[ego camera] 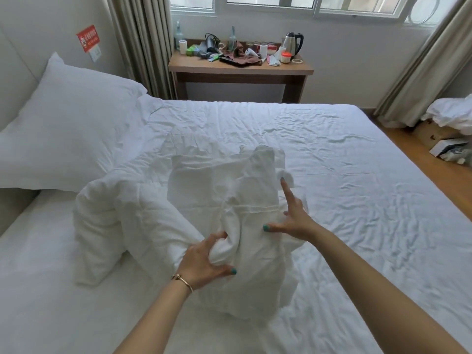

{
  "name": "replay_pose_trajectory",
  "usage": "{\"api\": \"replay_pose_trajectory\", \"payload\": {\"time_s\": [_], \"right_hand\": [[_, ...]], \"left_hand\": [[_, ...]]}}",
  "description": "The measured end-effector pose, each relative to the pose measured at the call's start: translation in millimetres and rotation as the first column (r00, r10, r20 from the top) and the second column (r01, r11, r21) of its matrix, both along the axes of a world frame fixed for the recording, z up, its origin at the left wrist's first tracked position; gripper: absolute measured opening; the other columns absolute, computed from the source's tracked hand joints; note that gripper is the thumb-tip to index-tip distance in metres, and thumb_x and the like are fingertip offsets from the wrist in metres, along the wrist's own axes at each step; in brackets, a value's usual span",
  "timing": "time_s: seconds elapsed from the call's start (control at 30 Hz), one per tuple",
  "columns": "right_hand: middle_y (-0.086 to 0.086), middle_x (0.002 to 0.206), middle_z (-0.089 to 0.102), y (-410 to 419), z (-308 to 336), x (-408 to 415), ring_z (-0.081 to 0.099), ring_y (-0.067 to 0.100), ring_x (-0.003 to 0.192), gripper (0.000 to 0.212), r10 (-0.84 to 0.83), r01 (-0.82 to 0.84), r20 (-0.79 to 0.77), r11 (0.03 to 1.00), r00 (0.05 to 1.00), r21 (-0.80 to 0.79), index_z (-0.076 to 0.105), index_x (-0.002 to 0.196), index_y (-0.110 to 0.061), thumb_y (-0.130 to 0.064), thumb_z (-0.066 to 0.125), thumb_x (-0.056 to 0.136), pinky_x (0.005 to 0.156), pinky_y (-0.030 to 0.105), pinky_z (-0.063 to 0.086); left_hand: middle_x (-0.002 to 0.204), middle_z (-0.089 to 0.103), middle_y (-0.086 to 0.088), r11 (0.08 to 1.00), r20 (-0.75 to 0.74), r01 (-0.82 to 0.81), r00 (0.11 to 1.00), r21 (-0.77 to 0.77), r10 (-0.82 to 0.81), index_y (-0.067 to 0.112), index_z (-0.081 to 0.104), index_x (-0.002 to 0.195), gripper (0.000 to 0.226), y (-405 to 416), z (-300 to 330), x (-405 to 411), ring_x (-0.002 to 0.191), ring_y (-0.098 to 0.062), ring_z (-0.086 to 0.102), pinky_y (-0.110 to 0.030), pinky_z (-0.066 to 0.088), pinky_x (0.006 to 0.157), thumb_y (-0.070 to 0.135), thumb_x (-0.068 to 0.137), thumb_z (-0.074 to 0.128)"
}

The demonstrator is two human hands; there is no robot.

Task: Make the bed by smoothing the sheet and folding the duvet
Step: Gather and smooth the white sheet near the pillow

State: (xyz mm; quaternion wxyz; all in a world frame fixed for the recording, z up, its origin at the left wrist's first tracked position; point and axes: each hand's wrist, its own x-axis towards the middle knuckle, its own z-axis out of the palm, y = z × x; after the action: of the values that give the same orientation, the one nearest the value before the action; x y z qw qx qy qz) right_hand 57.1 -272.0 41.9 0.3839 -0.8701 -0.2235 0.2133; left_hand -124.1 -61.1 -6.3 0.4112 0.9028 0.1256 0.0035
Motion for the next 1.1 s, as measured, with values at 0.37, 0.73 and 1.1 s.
{"api": "replay_pose_trajectory", "payload": {"time_s": [0.37, 0.73, 1.1], "right_hand": [[-0.014, 0.136, 0.043, 11, 39, -101, 0.045, 0.006, 0.121, 0.108, -0.009, 0.008, 0.002, 0.936, 1.000, 0.353, 0.022, 0.146, -0.037, -0.019, 0.090, 0.064, 0.100, 0.025, 0.035], [-0.008, 0.126, 0.056, -13, 11, -294, 0.057, 0.011, 0.117, 0.074, 0.263, -0.207, -0.173, 0.936, 0.949, 0.286, 0.054, 0.121, -0.047, -0.034, 0.090, 0.059, 0.099, 0.043, 0.050], [0.001, 0.127, 0.032, 27, -40, -397, 0.053, 0.033, 0.118, 0.122, -0.231, 0.439, -0.635, 0.878, 0.737, 0.191, -0.001, 0.146, -0.047, -0.007, 0.085, 0.069, 0.090, 0.050, 0.053]], "left_hand": [[0.082, 0.058, 0.002, 0.988, 0.132, -0.133, 0.984, 0.075, 0.123, 0.039, 0.026, 0.148, 0.113, -6, 76, -65, 0.079, -0.012, 0.057, -0.033, 0.049, 0.088, 0.086, 0.049, 0.056], [0.138, 0.046, 0.008, 0.908, 0.123, 0.038, 0.992, -0.416, 0.015, 0.050, 0.034, 0.137, 0.075, -36, 80, -180, 0.120, -0.009, 0.048, -0.024, 0.041, 0.101, 0.051, 0.072, 0.071], [0.075, 0.048, 0.008, 0.953, -0.477, 0.163, 0.836, -0.254, -0.270, 0.027, 0.049, 0.076, 0.025, -33, -47, -354, 0.064, -0.004, 0.043, -0.019, 0.037, 0.061, 0.012, 0.078, 0.069]]}}
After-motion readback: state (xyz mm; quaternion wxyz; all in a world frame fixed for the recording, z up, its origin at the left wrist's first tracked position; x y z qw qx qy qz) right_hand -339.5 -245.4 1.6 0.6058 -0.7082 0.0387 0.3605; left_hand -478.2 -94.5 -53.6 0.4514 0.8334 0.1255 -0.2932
